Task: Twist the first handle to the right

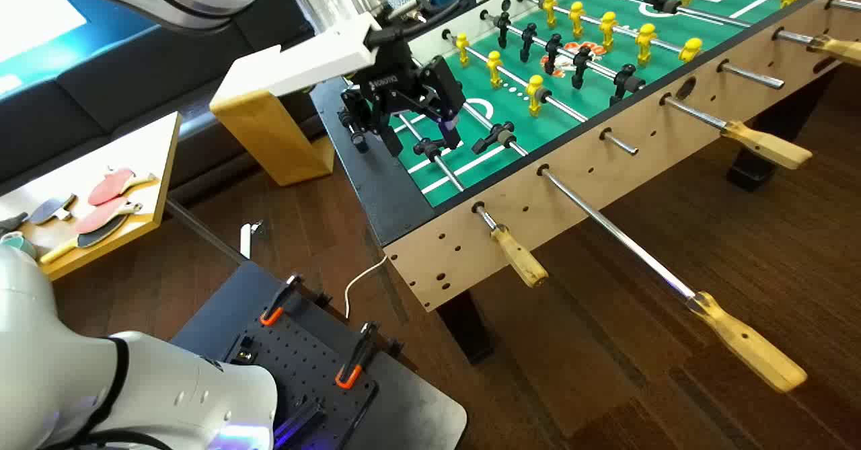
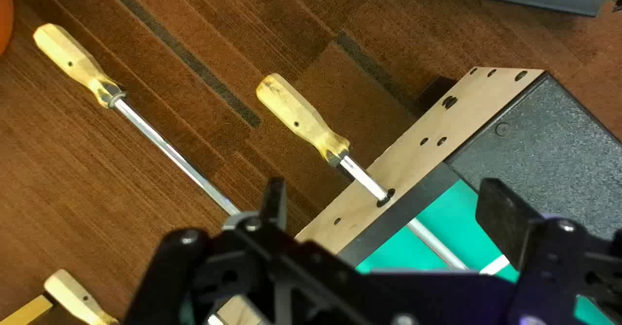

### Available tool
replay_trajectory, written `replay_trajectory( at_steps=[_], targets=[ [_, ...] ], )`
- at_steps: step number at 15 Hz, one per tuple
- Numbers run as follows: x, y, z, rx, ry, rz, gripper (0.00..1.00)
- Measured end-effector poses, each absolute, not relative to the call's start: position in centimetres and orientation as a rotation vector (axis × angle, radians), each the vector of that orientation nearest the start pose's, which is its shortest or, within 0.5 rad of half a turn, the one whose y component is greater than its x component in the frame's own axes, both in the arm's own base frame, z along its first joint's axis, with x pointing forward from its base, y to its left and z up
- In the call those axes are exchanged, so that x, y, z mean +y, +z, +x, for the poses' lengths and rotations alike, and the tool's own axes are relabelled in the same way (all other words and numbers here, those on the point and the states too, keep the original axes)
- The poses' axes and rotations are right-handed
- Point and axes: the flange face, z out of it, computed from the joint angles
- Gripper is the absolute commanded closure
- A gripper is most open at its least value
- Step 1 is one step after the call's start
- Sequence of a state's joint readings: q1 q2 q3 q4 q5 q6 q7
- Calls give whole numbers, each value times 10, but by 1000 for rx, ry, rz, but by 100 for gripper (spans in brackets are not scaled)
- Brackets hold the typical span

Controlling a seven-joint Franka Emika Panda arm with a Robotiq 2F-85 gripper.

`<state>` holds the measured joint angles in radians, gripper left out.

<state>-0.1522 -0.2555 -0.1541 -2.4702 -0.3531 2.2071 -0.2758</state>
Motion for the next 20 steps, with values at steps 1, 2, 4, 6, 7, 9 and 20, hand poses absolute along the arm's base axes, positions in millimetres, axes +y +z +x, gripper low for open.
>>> replay_trajectory(
  at_steps=[1, 2, 4, 6, 7, 9, 20],
  targets=[
    [-145, 387, 421, -314, 128, -3356, 0],
    [-145, 387, 421, -314, 128, -3356, 0],
    [-145, 387, 421, -314, 128, -3356, 0],
    [-145, 387, 421, -314, 128, -3356, 0],
    [-145, 387, 421, -314, 128, -3356, 0],
    [-148, 387, 420, -288, 119, -3347, 0],
    [-262, 358, 375, -73, -235, -2935, 0]
  ],
)
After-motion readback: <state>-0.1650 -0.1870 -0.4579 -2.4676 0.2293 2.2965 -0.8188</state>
